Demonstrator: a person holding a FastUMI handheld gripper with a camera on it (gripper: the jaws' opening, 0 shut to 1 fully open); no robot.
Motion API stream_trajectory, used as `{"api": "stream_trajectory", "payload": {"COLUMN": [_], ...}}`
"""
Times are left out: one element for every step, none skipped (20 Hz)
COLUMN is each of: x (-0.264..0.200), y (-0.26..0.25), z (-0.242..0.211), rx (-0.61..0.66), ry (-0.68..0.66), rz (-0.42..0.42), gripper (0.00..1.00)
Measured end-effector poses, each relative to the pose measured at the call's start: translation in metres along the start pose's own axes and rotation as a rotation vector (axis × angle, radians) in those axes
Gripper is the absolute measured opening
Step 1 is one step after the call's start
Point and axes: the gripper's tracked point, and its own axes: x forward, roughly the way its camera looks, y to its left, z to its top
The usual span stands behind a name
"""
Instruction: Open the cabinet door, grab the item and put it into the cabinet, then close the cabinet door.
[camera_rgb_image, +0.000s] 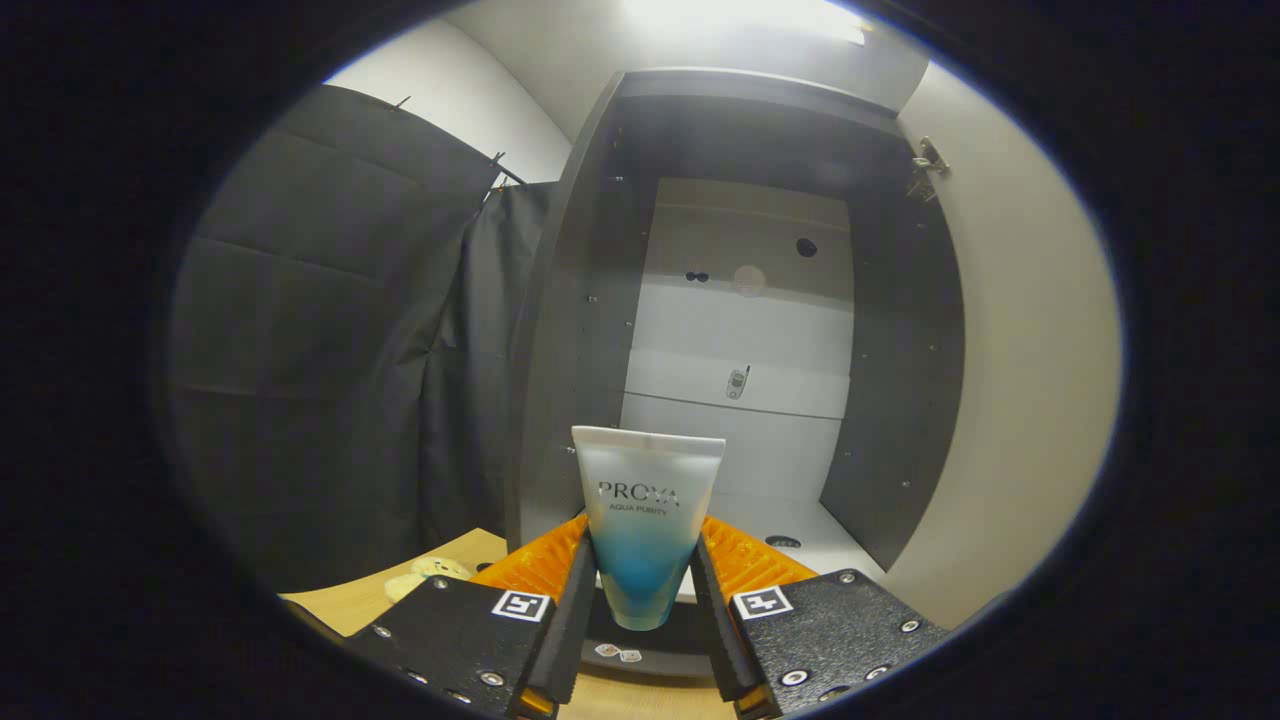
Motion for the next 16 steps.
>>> {"api": "stream_trajectory", "payload": {"x": [0.017,0.032,0.046,0.06,0.076,0.092,0.107,0.122,0.137,0.15,0.162,0.17,0.176,0.182,0.186,0.19], "y": [-0.005,-0.011,-0.019,-0.026,-0.03,-0.035,-0.039,-0.045,-0.051,-0.056,-0.062,-0.067,-0.073,-0.077,-0.08,-0.083], "z": [0.001,0.004,0.005,0.006,0.006,0.004,0.0,-0.003,-0.007,-0.01,-0.013,-0.018,-0.024,-0.031,-0.038,-0.045], "rx": [0.006,0.01,0.01,0.012,0.015,0.019,0.023,0.026,0.032,0.042,0.054,0.064,0.074,0.079,0.082,0.093], "ry": [0.004,0.005,0.007,0.009,0.01,0.019,0.035,0.05,0.061,0.068,0.074,0.081,0.091,0.104,0.117,0.129], "rz": [0.001,-0.006,-0.016,-0.025,-0.027,-0.031,-0.034,-0.044,-0.055,-0.064,-0.068,-0.073,-0.077,-0.081,-0.087,-0.09], "gripper": [0.52,0.52,0.52,0.52,0.52,0.52,0.52,0.52,0.52,0.52,0.52,0.52,0.52,0.52,0.52,0.52]}}
